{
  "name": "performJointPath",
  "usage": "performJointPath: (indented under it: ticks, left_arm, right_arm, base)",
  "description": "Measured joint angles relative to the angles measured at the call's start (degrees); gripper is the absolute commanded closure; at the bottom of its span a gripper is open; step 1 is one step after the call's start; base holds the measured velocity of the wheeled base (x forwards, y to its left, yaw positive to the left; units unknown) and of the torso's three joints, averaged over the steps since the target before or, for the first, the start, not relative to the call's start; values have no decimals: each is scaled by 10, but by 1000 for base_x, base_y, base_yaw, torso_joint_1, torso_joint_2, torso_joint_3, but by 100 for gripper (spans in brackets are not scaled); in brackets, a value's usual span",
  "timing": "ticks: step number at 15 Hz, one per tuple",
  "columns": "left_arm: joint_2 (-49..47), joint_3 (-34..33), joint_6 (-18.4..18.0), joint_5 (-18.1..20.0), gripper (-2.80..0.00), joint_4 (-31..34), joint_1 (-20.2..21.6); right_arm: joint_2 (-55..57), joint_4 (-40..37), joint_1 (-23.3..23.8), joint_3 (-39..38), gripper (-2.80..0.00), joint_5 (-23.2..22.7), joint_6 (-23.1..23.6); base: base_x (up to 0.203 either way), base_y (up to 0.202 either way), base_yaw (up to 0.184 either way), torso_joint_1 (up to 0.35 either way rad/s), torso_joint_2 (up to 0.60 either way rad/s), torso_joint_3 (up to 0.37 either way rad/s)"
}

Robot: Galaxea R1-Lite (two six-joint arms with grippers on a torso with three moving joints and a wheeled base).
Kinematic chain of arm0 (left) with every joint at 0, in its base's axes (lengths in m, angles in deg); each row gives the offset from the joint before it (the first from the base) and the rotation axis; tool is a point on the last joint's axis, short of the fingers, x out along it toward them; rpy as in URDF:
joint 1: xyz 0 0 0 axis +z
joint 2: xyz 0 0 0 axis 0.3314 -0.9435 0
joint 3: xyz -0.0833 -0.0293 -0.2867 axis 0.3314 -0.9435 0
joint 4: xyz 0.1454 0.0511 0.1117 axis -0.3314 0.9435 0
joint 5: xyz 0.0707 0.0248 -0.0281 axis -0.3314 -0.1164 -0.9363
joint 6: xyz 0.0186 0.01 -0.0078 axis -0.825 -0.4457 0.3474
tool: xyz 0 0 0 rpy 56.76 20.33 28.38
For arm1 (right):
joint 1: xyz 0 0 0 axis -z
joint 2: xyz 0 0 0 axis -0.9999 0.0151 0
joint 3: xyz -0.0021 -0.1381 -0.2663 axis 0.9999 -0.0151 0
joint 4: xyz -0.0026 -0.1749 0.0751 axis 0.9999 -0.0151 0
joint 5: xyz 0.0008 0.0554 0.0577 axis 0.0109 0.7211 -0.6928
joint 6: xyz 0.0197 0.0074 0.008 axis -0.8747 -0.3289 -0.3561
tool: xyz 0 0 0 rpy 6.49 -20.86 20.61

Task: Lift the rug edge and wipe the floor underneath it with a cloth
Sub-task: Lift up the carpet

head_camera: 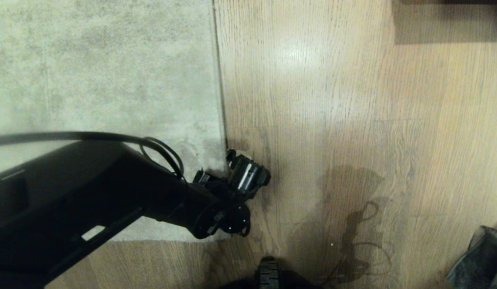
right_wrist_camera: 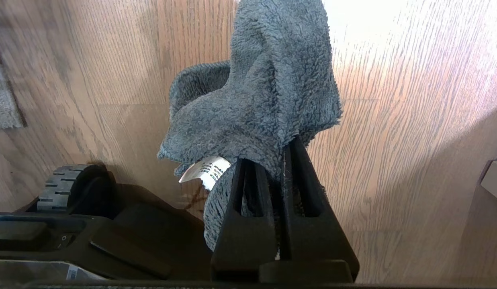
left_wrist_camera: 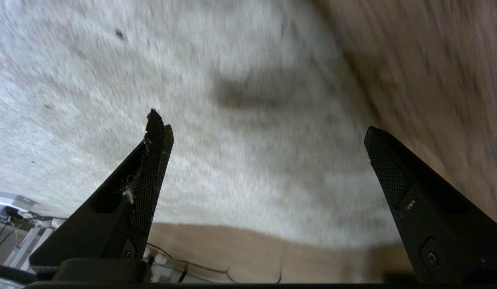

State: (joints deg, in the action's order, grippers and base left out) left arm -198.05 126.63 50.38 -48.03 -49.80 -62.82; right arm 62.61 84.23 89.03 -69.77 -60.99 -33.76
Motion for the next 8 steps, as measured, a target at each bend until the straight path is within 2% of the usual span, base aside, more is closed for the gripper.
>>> performJointPath:
  ticks: [5, 8]
  left_arm:
    - [-27, 12, -48, -6, -280, -64, 17]
    - [-30, 10, -55, -6, -280, -68, 25]
  right_arm:
    - [0, 0, 0, 0, 0, 0, 0]
    - [0, 0, 0, 0, 0, 0, 0]
  base:
    - [0, 0, 0, 0, 0, 0]
    - [0, 0, 0, 0, 0, 0]
